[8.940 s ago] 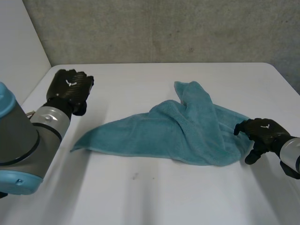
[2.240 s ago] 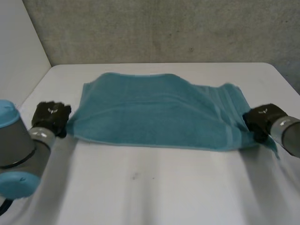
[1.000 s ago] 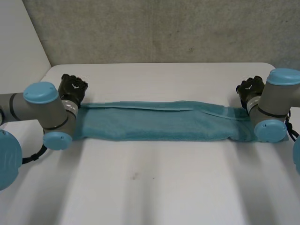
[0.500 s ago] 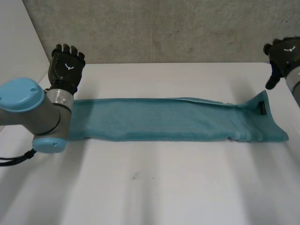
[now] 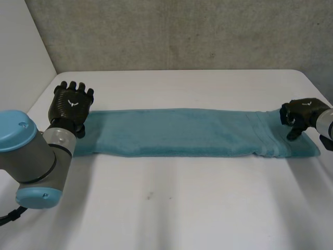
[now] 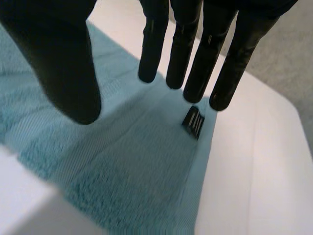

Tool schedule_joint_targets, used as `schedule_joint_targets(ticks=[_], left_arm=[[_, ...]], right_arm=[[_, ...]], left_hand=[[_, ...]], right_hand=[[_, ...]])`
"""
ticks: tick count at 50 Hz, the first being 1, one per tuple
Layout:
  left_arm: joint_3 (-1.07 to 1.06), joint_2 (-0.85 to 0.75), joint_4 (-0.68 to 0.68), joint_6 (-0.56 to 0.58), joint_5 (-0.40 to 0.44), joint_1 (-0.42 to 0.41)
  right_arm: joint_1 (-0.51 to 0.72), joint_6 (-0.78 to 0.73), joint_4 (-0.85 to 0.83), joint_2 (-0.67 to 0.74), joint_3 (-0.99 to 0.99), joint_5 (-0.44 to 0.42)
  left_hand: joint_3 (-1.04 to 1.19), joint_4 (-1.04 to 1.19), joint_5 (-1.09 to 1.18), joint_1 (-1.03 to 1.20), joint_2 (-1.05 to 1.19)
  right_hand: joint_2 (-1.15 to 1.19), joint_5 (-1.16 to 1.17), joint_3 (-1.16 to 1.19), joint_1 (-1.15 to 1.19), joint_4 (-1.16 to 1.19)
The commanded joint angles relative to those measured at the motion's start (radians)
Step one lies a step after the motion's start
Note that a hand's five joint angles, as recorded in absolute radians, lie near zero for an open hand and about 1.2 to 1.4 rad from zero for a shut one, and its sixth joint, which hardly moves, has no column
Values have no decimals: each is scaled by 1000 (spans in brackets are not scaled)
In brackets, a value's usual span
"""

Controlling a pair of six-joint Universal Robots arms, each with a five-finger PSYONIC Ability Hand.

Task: Fold the laundry

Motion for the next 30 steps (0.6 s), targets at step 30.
schedule_joint_targets(ticks=[30], left_arm=[[-25, -1, 1, -50, 0, 0]], right_arm=[[-163, -63, -291, -29, 298, -55]], left_hand=[[-30, -18, -34, -15, -17]], right_hand=[[16, -16, 4, 113, 3]])
